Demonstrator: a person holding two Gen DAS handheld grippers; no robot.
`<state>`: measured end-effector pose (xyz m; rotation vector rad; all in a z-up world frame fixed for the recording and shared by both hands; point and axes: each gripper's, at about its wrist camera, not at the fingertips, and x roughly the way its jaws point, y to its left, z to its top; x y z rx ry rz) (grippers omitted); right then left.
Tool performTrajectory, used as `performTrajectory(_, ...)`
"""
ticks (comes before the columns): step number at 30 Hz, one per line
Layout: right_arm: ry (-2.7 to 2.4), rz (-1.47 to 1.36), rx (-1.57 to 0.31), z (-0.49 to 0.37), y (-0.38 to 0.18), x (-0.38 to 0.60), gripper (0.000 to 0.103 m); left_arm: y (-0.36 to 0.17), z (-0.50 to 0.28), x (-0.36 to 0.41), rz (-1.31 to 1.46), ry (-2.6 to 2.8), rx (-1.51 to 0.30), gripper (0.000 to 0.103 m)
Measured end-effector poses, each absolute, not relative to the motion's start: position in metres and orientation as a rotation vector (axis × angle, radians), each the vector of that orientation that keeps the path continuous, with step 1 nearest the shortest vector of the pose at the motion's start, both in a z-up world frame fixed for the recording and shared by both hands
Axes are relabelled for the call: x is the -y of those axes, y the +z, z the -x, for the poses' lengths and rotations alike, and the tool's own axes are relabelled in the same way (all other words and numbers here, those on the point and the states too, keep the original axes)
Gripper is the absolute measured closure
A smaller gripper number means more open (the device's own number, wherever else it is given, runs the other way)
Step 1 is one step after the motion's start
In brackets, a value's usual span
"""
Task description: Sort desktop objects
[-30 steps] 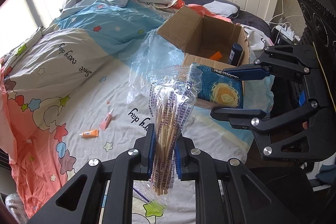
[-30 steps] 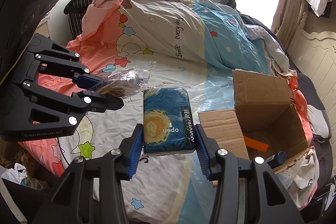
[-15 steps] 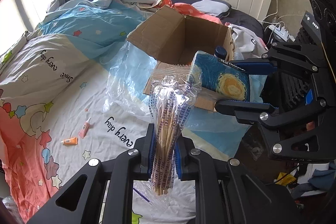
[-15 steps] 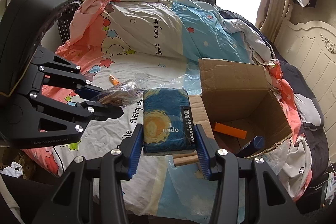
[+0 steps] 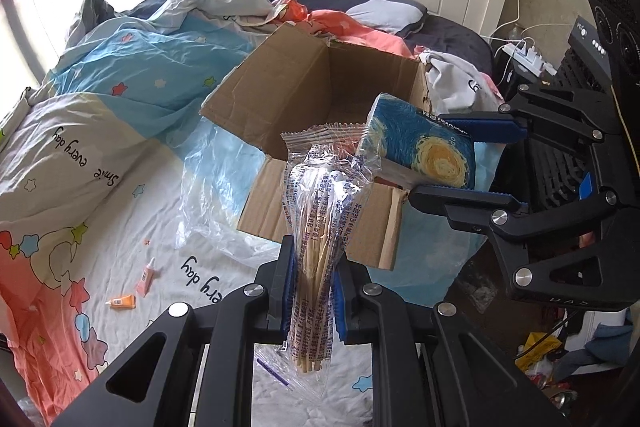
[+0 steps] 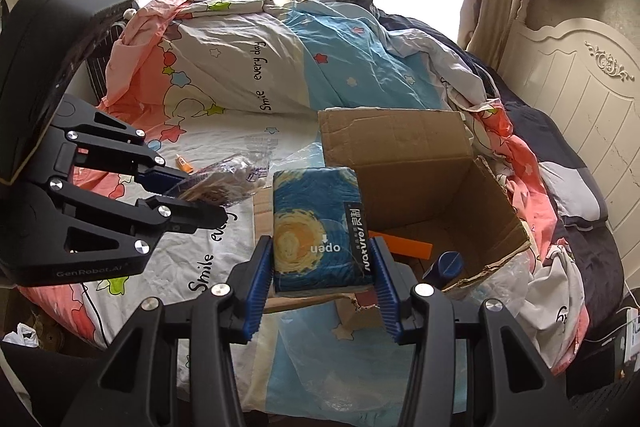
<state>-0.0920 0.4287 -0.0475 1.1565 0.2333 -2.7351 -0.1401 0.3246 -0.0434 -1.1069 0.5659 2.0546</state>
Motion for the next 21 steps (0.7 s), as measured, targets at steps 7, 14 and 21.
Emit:
performTrajectory(7, -2.742, -1.164, -0.190, 0.097, -0.053, -0.444, 0.059, -0.051, 0.148, -0.344, 1.118, 2.040, -0.575, 0.087)
performTrajectory(14, -2.745, -1.178, -0.158, 0.103, -0.059, -0.458, 0.059, -0.058, 0.160, -0.357, 1.132, 2.034, -0.555, 0.087)
performTrajectory(21, -2.757, -1.193, -0.153, 0.114, -0.065, -0.473, 0.059, -0.058, 0.178, -0.372, 1.116, 2.042, -0.549, 0.087)
